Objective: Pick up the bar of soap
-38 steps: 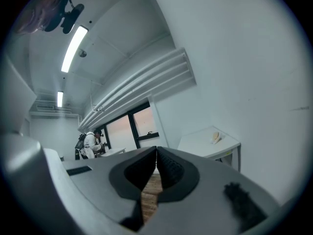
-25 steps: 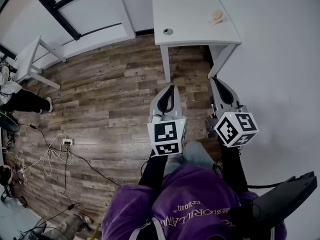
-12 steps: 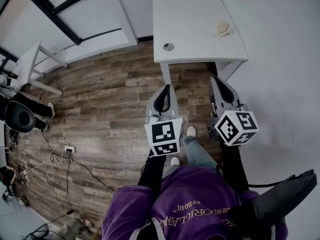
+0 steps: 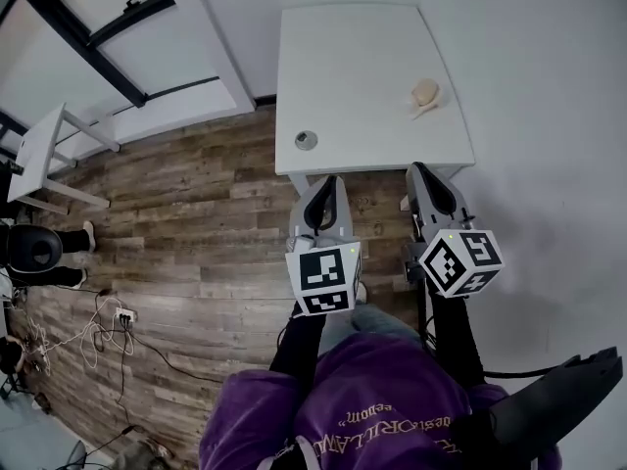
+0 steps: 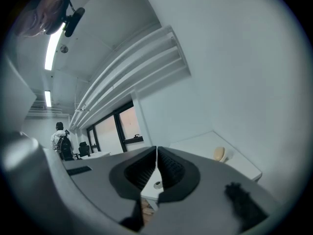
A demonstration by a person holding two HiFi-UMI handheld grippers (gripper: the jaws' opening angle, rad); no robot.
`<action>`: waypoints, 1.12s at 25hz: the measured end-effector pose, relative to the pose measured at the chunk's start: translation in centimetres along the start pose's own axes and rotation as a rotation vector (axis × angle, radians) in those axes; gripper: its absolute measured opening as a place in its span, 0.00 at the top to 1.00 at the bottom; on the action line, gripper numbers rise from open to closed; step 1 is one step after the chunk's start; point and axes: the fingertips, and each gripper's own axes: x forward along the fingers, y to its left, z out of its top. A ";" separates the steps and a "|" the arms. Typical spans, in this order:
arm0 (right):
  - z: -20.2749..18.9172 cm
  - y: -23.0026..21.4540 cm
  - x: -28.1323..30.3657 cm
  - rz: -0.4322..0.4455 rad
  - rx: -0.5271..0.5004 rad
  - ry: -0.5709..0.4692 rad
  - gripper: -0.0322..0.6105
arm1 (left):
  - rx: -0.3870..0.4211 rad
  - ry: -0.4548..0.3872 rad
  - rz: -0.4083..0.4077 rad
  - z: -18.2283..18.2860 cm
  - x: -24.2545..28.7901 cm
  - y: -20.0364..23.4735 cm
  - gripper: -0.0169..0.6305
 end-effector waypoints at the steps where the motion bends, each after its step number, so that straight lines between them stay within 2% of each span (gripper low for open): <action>1: 0.2 -0.6 0.4 -0.005 0.001 0.001 0.93 | -0.003 0.002 -0.008 0.1 0.8 -0.3 0.97; 6: 0.6 -3.3 3.4 -0.016 0.005 0.026 0.93 | -0.016 0.018 -0.018 0.4 4.5 -0.5 0.97; 11: 1.5 -5.1 7.1 -0.037 0.007 0.007 0.93 | -0.012 0.006 -0.026 1.5 8.4 1.0 0.97; 18: 4.0 -7.5 13.4 -0.082 -0.003 -0.021 0.93 | 0.017 -0.047 -0.059 5.4 15.3 3.5 0.97; 22: 5.2 -11.2 18.6 -0.139 0.014 -0.015 0.93 | 0.022 -0.036 -0.092 6.5 21.5 4.8 0.97; 28: 3.8 -15.3 23.1 -0.240 0.052 -0.011 0.93 | 0.040 -0.001 -0.159 5.8 27.2 6.7 0.97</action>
